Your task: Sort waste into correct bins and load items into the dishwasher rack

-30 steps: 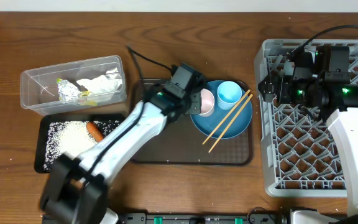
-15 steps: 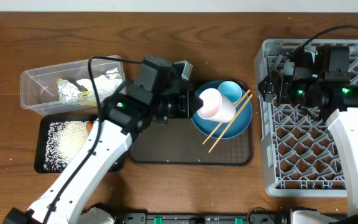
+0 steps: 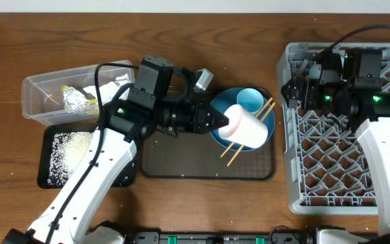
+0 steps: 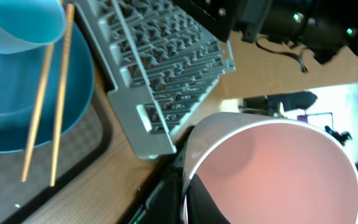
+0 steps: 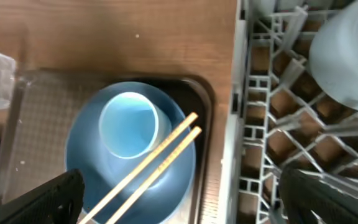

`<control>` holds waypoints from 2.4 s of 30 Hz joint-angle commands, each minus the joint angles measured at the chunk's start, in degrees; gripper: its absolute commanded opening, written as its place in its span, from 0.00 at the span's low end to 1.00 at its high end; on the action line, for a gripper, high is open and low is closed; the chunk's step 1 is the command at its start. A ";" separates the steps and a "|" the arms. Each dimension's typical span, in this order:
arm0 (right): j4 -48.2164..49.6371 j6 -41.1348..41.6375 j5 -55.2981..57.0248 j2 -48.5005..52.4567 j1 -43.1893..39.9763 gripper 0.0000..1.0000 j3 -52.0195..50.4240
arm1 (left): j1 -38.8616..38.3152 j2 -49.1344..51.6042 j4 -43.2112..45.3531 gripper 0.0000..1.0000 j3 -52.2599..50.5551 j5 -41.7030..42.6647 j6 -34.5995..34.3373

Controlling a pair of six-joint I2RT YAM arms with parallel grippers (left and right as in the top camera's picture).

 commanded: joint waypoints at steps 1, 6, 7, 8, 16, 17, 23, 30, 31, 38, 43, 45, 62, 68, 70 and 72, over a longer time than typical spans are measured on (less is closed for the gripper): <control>-0.66 0.68 -4.00 0.11 0.46 0.99 0.07 | 0.17 -0.57 -0.02 0.06 -0.39 4.20 1.99; -5.53 3.06 -7.39 0.11 0.46 0.99 0.07 | -0.15 -0.57 0.00 0.06 -0.39 8.04 2.34; -6.71 3.04 -8.13 0.09 0.44 0.99 0.07 | -0.52 -0.57 0.11 0.06 -0.39 10.12 2.97; -7.39 3.02 -9.14 0.09 0.44 0.99 0.07 | -0.94 -0.57 0.24 0.06 -0.39 12.11 3.82; -14.84 -10.91 -31.91 -2.03 -2.86 0.99 0.07 | -3.04 -0.61 0.46 0.06 -0.39 14.56 5.38; -17.18 -13.22 -32.57 -2.75 -4.17 0.99 0.07 | -2.89 -0.61 0.46 0.06 -0.39 13.73 5.40; -32.26 -27.96 -32.81 -8.44 -16.85 0.97 0.07 | -1.44 -0.61 3.34 0.06 -0.39 11.21 5.09; -45.57 -43.43 -47.36 -13.03 -22.56 0.88 0.07 | -1.20 -0.61 8.48 0.06 -0.39 11.28 2.32; -47.98 -46.60 -47.69 -13.31 -22.45 0.88 0.07 | -1.20 -0.61 8.68 0.06 -0.39 11.28 2.34; -51.43 -56.89 -48.85 -15.56 -20.28 0.92 -1.16 | -1.18 -0.61 10.16 0.06 -0.39 11.89 2.32; -51.43 -60.50 -49.16 -16.06 -18.32 0.94 -1.27 | -0.42 -0.61 12.02 0.06 -0.39 12.17 -0.81; -51.41 -61.44 -49.94 -16.06 -17.70 0.94 -1.36 | -0.42 -0.61 13.97 0.06 -0.39 13.42 -1.79; -48.59 -71.21 -60.24 -16.02 -5.16 0.93 -1.81 | -0.46 -0.59 15.93 0.06 -0.39 18.51 -3.91; -46.88 -71.19 -62.86 -16.00 -5.16 0.87 -1.81 | -0.94 -0.59 15.87 0.06 -0.39 19.41 -3.91; -46.49 -71.21 -63.93 -16.00 -5.16 0.86 -1.81 | -1.55 -0.59 15.89 0.06 -0.39 19.41 -3.91; -46.42 -71.19 -64.32 -16.00 -5.16 0.86 -1.81 | -2.19 -0.59 15.91 0.06 -0.39 19.39 -3.91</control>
